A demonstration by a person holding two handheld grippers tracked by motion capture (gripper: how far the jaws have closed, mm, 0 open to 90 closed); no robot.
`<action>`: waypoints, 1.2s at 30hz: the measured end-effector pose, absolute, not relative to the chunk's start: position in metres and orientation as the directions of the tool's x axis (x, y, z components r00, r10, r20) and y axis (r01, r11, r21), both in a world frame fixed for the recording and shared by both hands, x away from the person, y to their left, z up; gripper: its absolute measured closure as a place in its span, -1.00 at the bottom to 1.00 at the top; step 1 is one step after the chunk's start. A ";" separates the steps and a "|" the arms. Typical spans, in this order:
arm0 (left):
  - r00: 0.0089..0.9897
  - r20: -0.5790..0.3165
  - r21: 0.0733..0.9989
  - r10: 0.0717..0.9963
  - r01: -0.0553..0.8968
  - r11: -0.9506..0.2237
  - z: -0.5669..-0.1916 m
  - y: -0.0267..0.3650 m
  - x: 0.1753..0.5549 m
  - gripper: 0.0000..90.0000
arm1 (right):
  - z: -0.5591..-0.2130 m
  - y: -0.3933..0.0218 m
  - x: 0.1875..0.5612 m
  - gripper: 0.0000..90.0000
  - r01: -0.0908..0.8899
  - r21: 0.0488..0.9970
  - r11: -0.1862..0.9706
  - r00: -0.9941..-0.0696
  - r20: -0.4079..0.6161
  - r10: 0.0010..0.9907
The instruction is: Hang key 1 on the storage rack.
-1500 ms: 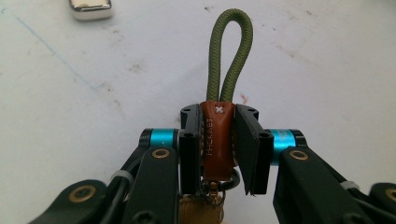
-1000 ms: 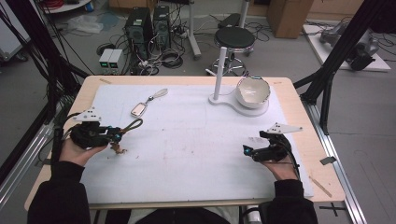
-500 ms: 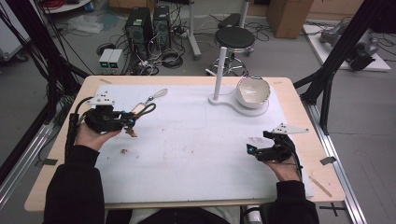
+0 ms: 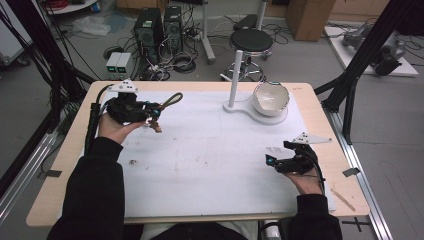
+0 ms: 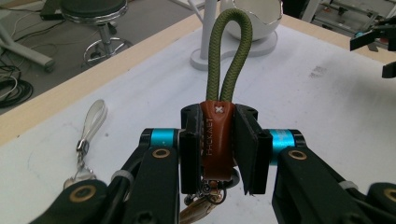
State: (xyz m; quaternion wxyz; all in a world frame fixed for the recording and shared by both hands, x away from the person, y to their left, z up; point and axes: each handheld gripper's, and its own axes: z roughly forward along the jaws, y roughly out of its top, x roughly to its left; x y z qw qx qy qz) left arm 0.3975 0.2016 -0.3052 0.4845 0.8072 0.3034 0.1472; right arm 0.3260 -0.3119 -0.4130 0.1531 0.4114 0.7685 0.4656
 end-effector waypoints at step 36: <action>0.787 -0.070 0.882 0.613 0.336 -0.331 -0.283 0.130 0.491 0.61 | -0.412 -0.310 0.324 -0.99 0.485 0.842 0.236 -0.616 0.138 0.775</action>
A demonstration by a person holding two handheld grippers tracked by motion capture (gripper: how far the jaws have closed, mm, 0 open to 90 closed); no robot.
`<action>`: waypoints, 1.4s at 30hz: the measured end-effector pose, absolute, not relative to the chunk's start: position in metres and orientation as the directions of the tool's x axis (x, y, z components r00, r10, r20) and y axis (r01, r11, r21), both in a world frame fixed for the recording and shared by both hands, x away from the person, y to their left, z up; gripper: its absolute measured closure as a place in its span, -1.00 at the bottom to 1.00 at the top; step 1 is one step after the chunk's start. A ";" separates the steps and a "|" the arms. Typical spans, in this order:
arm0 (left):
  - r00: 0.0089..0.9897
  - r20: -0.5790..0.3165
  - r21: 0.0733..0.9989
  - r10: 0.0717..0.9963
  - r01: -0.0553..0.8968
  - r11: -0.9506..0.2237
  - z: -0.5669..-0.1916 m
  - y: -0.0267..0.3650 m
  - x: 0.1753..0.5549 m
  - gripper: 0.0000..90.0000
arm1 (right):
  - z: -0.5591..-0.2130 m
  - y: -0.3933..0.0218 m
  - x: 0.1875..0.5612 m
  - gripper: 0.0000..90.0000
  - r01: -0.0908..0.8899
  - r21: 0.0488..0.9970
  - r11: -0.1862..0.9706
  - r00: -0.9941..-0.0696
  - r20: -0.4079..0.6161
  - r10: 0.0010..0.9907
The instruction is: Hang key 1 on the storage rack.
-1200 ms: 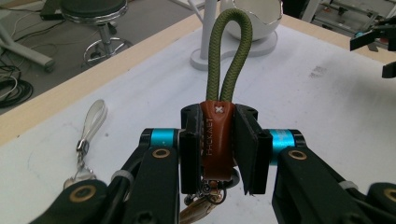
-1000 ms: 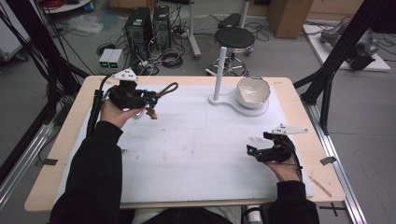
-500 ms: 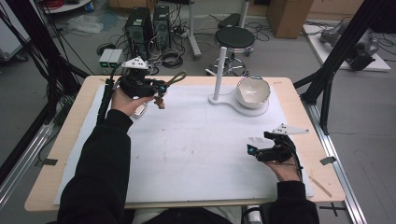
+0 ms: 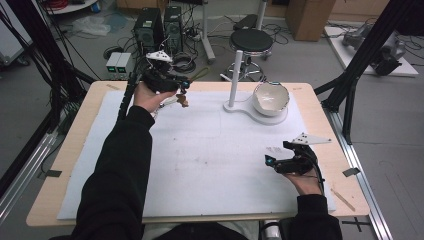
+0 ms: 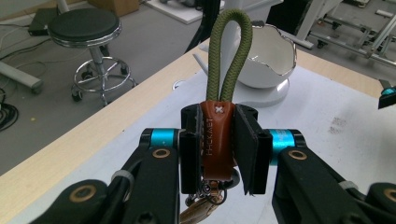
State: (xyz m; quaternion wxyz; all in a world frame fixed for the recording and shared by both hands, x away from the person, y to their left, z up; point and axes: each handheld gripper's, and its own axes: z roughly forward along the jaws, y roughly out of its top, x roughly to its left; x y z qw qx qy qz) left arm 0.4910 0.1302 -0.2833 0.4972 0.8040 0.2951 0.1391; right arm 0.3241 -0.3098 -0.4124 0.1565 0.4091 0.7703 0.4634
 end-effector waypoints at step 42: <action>0.765 -0.218 0.838 0.606 0.465 -0.286 -0.321 0.086 0.559 0.61 | -0.412 -0.309 0.324 -0.99 0.482 0.841 0.246 -0.623 0.132 0.771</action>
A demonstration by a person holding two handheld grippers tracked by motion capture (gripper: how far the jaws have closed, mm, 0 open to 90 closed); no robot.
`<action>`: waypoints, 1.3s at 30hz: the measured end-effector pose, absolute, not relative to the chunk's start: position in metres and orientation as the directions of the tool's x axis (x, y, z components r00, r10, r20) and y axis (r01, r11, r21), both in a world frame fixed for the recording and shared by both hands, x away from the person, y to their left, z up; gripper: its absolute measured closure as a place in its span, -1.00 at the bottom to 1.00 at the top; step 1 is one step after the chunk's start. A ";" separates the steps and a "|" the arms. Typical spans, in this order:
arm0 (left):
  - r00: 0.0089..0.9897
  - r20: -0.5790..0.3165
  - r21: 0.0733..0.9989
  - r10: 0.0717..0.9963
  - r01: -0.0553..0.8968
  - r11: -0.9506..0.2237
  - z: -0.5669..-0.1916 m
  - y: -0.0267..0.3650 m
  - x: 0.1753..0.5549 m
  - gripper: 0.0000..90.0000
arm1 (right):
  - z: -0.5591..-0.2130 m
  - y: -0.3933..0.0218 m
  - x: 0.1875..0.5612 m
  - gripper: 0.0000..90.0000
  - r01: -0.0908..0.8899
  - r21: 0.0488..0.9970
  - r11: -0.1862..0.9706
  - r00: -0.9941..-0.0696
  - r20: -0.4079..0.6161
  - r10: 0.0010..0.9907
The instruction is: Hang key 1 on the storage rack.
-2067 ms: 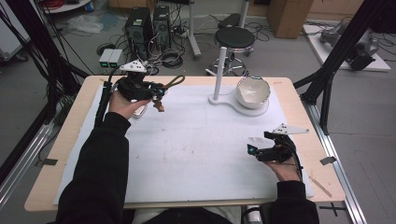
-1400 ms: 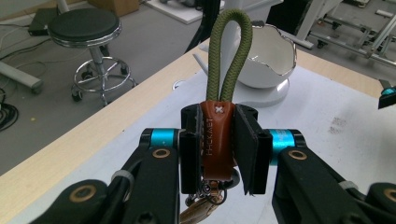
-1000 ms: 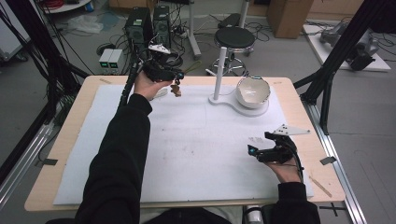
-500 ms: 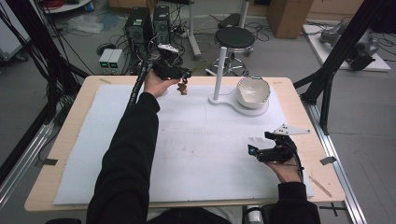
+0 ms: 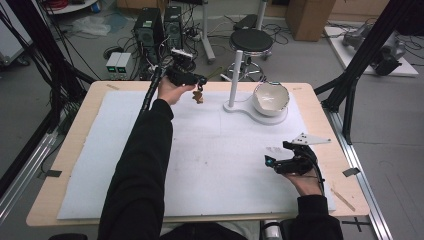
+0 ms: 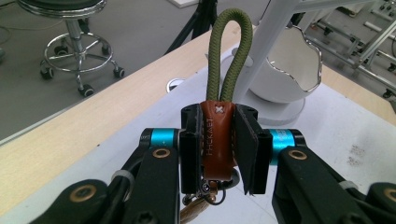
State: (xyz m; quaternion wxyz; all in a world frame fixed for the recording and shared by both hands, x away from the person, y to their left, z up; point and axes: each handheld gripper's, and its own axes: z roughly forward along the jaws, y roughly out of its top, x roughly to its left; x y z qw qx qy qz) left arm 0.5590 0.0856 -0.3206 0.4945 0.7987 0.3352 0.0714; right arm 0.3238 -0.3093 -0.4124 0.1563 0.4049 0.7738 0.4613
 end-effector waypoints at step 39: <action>0.835 -0.169 0.737 0.523 0.459 -0.496 -0.347 0.042 0.547 0.07 | -0.412 -0.307 0.319 -0.99 0.478 0.837 0.266 -0.628 0.114 0.769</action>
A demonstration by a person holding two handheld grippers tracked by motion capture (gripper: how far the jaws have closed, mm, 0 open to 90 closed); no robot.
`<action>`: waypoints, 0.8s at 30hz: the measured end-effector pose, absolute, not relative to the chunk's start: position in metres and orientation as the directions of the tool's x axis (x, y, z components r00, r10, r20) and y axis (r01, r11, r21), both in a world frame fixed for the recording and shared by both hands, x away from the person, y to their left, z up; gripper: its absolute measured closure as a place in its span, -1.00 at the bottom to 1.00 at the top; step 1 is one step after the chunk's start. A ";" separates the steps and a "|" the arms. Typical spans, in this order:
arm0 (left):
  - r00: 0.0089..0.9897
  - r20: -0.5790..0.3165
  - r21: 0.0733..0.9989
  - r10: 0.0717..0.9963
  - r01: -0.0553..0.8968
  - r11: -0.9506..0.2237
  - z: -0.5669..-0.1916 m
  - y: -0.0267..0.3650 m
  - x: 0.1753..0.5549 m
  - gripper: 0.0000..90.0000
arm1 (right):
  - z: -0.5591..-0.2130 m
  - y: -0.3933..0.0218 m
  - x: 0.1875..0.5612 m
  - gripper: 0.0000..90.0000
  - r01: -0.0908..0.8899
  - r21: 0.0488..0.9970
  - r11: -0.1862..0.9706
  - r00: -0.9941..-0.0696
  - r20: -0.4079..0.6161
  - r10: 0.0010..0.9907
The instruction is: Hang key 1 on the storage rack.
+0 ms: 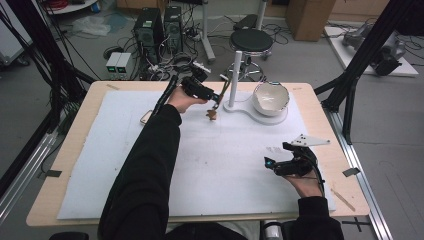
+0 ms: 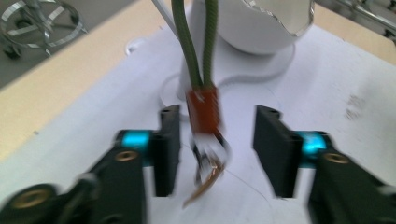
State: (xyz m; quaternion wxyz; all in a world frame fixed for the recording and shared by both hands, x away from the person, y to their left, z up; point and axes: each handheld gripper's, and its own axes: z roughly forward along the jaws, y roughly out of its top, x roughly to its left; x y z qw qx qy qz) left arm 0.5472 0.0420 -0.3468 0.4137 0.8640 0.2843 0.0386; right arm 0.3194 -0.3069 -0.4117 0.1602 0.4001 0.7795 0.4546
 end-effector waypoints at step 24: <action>0.799 -0.091 0.750 0.595 0.448 -0.486 -0.331 0.070 0.533 -0.96 | -0.412 -0.305 0.320 -0.99 0.471 0.837 0.276 -0.629 0.099 0.771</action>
